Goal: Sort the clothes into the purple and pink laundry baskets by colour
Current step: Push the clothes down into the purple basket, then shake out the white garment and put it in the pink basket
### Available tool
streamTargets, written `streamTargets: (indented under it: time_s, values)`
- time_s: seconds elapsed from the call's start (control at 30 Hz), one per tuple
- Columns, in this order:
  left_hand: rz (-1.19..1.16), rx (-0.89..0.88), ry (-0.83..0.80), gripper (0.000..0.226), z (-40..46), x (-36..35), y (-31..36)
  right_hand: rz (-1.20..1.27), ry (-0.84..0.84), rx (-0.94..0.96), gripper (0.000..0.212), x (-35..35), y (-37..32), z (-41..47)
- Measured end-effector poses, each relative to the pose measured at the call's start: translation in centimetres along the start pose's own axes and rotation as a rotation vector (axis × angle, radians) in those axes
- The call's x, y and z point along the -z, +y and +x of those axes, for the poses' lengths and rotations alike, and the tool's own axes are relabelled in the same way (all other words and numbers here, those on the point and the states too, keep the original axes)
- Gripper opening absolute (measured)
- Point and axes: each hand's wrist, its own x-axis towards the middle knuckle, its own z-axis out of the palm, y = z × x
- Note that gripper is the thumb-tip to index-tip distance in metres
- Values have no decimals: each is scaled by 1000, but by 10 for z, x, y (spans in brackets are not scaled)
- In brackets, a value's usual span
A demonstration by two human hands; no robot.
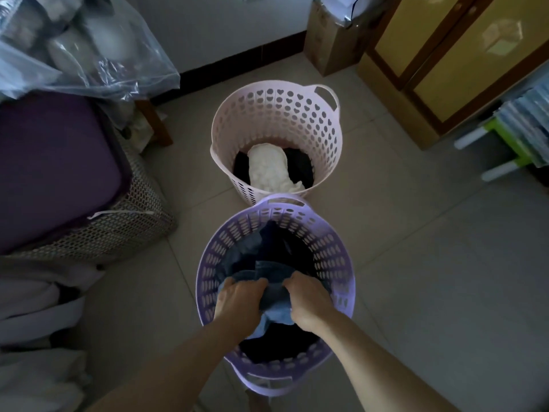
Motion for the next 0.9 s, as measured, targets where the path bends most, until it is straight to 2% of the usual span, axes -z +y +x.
streamTargets:
  time_s: [0.07,0.13,0.23,0.33,0.5,0.7,0.9]
  values:
    - [24,31,-37,35,16,-6,-3,-16,10,-22,36,0,6,16]
    - [75,99,-33,53,30,-13,-6,7,101,-84,39,-2,13,31]
    - [132,163,-139,73,41,-23,-11,54,141,-117,56,-13,17,43]
    - [107,133,-241,76,35,-30,-11,103,62,-107,64,-23,13,40]
    - [32,151,-231,81,13,-31,-13,157,-45,-82,83,-31,-8,30]
    - [-53,151,-168,77,-19,-11,-20,113,-36,-19,89,-13,-44,15]
    - [-111,235,-65,79,-59,18,-42,34,36,54,84,11,-93,-1]
